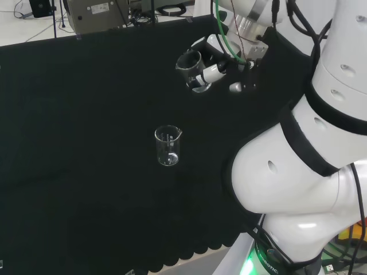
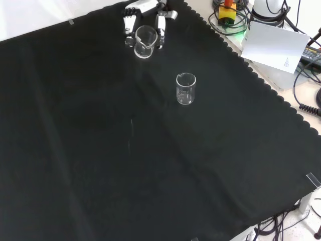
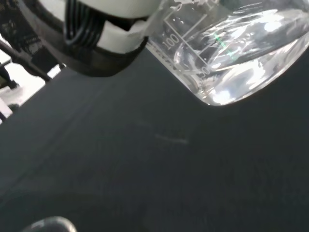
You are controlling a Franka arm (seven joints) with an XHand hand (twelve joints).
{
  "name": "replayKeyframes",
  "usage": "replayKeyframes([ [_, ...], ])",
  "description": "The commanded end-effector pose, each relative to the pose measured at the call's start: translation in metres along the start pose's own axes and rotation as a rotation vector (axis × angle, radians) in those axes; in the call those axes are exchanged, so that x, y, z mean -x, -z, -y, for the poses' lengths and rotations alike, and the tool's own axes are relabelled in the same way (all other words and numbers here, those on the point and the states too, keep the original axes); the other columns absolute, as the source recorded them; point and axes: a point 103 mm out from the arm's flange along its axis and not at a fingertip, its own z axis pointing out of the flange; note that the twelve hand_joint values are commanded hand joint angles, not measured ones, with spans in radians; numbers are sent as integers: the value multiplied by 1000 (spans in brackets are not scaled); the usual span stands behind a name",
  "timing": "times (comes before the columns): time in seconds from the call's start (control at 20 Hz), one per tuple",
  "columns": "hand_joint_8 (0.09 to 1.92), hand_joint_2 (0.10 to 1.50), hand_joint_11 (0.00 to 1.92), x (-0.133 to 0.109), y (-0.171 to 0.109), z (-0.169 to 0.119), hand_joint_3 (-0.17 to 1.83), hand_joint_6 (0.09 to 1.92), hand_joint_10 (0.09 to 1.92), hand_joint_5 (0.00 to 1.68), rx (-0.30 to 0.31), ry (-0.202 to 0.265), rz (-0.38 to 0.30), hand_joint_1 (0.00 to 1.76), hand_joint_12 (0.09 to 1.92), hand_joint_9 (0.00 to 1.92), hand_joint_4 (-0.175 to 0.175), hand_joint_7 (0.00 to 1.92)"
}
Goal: Pour the water from the handheld beaker into the one on the table.
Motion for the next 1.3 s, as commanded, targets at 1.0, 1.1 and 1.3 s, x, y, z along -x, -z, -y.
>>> replayKeyframes([
  [1.0, 87, 1013, 1509, -42, -40, 71, -175, 108, 397, 1486, -341, -33, 300, 1321, 705, 1734, -175, 1556],
  [1.1, 87, 1014, 1509, -44, -41, 70, -175, 108, 399, 1486, -355, -33, 321, 1321, 707, 1735, -175, 1557],
  [1.3, 87, 1014, 1507, -51, -43, 67, -175, 108, 402, 1486, -375, -32, 388, 1321, 710, 1736, -175, 1557],
])
